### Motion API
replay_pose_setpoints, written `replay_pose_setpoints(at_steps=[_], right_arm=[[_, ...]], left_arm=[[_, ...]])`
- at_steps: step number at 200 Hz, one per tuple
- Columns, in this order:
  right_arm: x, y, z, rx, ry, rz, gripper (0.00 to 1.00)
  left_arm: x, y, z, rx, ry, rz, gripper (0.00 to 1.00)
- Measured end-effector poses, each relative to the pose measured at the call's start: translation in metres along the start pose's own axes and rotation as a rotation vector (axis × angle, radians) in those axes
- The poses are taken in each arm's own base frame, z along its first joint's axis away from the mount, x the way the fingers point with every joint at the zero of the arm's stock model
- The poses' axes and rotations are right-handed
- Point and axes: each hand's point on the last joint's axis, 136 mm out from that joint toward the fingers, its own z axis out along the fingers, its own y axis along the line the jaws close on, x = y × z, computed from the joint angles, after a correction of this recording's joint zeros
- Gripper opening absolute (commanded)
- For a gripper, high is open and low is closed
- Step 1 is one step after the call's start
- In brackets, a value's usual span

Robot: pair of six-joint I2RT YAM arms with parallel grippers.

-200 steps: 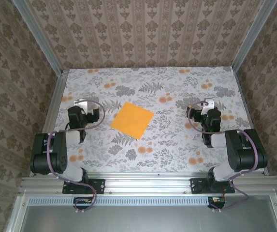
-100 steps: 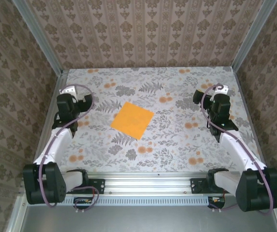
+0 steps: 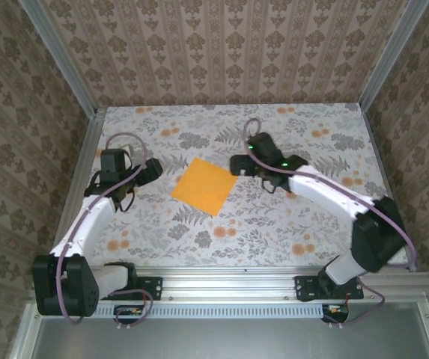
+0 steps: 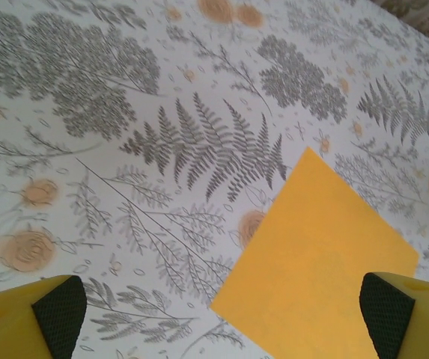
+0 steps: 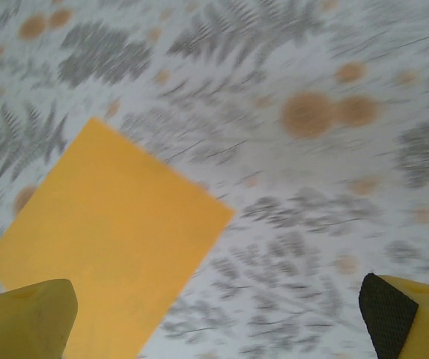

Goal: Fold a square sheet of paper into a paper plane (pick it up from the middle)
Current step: Move the square sheet of paper to the center of the table.

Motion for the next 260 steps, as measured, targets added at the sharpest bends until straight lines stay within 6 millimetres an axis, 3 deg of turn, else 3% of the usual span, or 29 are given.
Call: replay_pose_setpoints(at_steps=[28, 49, 73, 119, 154, 191, 211, 240, 260], right_arm=[[0.035, 0.07, 0.033, -0.075, 0.145, -0.039, 0.87], [0.06, 0.109, 0.051, -0.13, 0.23, -0.027, 0.73], [0.083, 0.129, 0.069, -0.153, 0.316, 0.02, 0.62], [0.106, 0.15, 0.105, -0.145, 0.42, 0.052, 0.59], [0.127, 0.145, 0.115, -0.104, 0.486, 0.046, 0.58], [0.137, 0.139, 0.105, -0.125, 0.523, 0.002, 0.61], [0.158, 0.116, 0.082, -0.111, 0.583, -0.066, 0.62], [0.191, 0.068, 0.043, -0.075, 0.697, -0.181, 0.63], [0.198, 0.041, 0.024, -0.042, 0.753, -0.224, 0.68]], left_arm=[[0.007, 0.002, 0.003, -0.011, 0.048, -0.038, 0.97], [0.009, 0.012, 0.002, -0.044, 0.058, -0.085, 0.96], [0.007, 0.027, 0.0, -0.081, 0.054, -0.15, 0.96], [0.007, 0.034, 0.0, -0.097, 0.058, -0.183, 0.96], [0.008, 0.034, 0.0, -0.098, 0.059, -0.183, 0.96], [0.015, 0.036, 0.005, -0.1, 0.095, -0.191, 0.97], [0.024, 0.037, 0.008, -0.106, 0.137, -0.192, 0.97], [0.034, 0.029, 0.013, -0.092, 0.185, -0.166, 0.97], [0.039, 0.019, 0.016, -0.071, 0.214, -0.147, 0.97]])
